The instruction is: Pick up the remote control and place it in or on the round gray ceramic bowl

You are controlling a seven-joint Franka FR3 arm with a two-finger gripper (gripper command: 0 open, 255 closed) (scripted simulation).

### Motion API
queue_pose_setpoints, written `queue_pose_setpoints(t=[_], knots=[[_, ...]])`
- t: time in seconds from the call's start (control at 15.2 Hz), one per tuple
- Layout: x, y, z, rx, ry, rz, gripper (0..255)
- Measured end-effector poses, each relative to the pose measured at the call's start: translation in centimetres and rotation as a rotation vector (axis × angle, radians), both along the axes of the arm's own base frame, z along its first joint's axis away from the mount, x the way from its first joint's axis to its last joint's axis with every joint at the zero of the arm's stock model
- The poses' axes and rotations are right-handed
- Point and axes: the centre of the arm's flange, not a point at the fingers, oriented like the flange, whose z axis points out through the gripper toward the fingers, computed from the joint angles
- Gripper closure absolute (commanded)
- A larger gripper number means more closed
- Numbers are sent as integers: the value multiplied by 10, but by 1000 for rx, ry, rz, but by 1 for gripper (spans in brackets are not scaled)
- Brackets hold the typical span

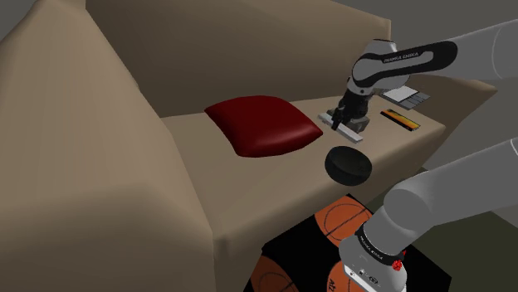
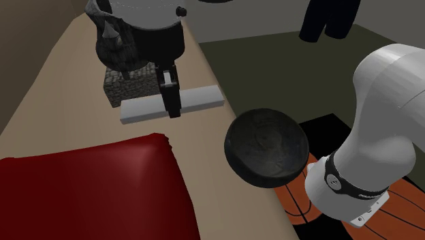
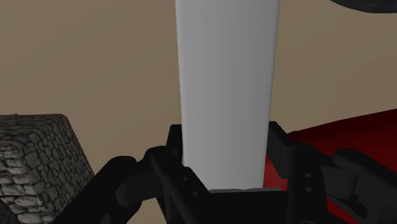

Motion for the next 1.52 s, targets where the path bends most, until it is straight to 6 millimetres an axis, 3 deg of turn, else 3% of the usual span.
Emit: queue_pose_setpoints(t=[1.39, 1.52], knots=[[0, 0, 112, 0, 0, 0, 255], [-12, 11, 116, 0, 1, 0, 255]])
